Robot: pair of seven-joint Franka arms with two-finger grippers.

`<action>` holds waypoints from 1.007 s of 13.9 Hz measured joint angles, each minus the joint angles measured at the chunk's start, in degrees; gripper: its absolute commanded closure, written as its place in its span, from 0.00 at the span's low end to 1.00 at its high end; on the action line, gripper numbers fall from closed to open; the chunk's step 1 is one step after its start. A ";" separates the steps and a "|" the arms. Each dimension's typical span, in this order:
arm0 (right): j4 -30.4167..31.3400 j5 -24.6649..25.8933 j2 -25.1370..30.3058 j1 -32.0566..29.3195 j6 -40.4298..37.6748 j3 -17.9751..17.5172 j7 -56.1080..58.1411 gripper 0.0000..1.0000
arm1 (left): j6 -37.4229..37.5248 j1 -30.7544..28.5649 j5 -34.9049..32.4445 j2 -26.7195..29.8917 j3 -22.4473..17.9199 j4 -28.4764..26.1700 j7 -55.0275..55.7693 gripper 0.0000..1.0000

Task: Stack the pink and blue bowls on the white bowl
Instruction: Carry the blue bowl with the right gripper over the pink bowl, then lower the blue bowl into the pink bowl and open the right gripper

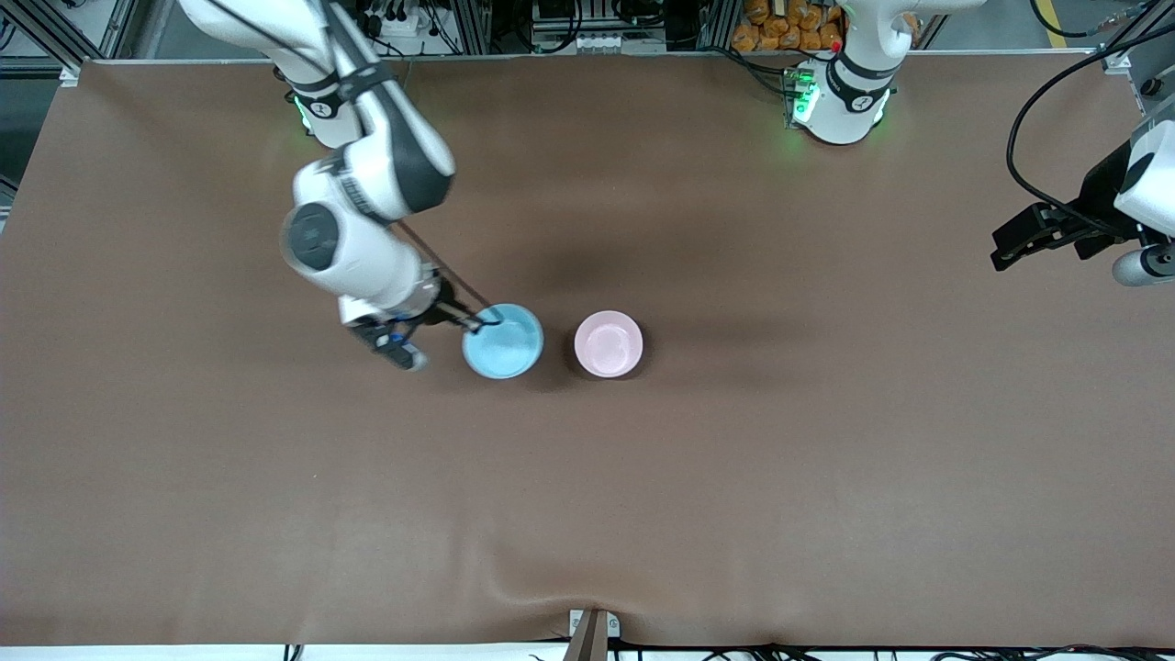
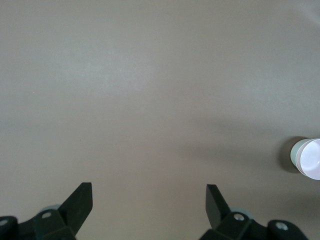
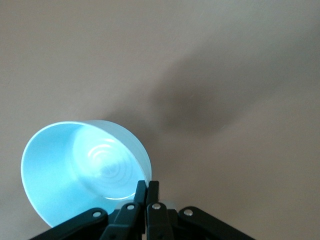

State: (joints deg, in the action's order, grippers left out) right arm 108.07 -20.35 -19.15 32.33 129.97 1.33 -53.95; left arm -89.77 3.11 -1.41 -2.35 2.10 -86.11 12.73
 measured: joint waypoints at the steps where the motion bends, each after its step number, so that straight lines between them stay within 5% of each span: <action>1: -0.27 0.00 -1.18 2.25 1.95 0.02 -3.18 1.00 | 0.00 0.01 0.00 0.01 0.01 0.00 0.00 0.00; 8: -10.32 0.12 -11.95 10.96 4.30 0.19 -16.60 1.00 | 0.21 0.11 0.00 0.01 0.10 -0.02 -0.05 0.00; 14: -11.64 0.14 -13.16 11.18 4.30 1.18 -17.32 1.00 | 0.88 0.35 0.00 0.01 0.21 -0.07 -0.07 0.00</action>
State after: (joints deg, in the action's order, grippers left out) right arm 96.42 -20.21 -32.31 43.51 134.27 2.51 -71.27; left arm -88.90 3.47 -1.41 -2.33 2.31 -86.18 12.67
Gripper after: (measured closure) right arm 0.982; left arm 0.000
